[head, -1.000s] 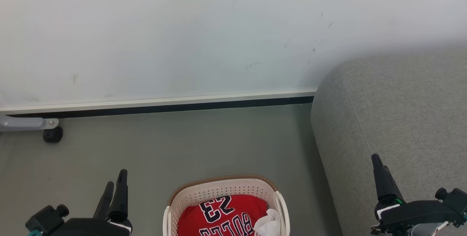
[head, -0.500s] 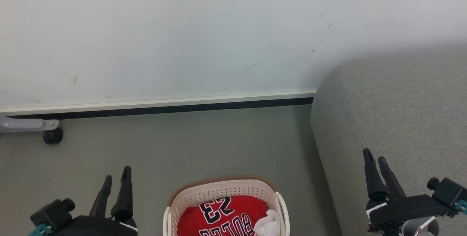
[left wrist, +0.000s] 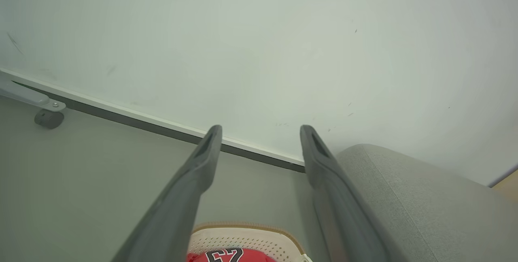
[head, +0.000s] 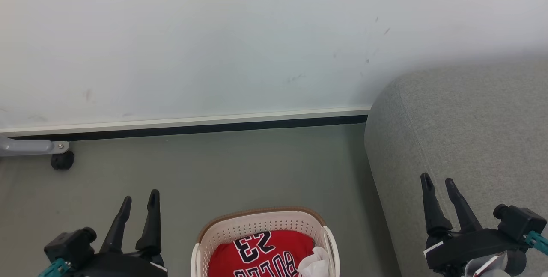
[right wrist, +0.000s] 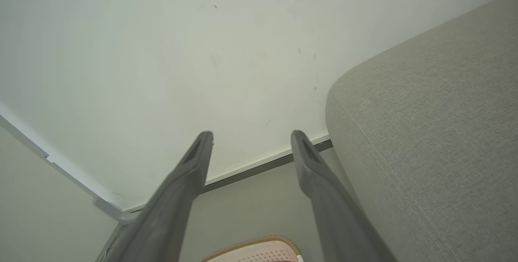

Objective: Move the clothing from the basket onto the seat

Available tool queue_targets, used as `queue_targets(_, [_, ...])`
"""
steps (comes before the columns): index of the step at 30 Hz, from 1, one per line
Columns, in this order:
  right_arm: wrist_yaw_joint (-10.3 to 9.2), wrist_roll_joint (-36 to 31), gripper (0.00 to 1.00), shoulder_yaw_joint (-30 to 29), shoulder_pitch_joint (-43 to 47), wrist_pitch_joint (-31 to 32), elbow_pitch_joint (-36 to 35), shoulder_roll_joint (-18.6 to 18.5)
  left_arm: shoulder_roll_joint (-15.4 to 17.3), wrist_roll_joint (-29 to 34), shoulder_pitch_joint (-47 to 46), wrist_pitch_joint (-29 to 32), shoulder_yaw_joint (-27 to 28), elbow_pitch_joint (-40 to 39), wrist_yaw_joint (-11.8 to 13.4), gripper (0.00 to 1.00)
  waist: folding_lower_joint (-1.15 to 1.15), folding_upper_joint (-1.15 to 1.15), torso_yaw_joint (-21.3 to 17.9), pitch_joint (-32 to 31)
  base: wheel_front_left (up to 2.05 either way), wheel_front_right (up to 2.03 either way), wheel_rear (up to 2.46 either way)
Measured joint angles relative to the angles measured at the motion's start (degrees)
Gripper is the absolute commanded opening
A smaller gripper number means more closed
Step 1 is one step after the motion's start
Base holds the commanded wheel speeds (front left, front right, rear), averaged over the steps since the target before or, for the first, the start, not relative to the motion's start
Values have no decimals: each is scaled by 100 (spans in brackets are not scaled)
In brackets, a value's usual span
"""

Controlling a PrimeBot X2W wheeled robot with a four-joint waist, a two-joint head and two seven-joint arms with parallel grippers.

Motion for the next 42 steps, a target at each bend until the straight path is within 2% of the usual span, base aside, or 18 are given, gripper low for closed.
queue_targets(26, [-219,-1629,100,289,-83,-500,-126,-212,135,1781,-14,-502,-243,-215,0,100,0,0,-37,18,0,0,0])
queue_targets(42, [-219,-1749,100,210,-81,-501,-105,-174,56,1825,3,-502,-118,-207,-52,100,0,0,-78,23,0,0,0])
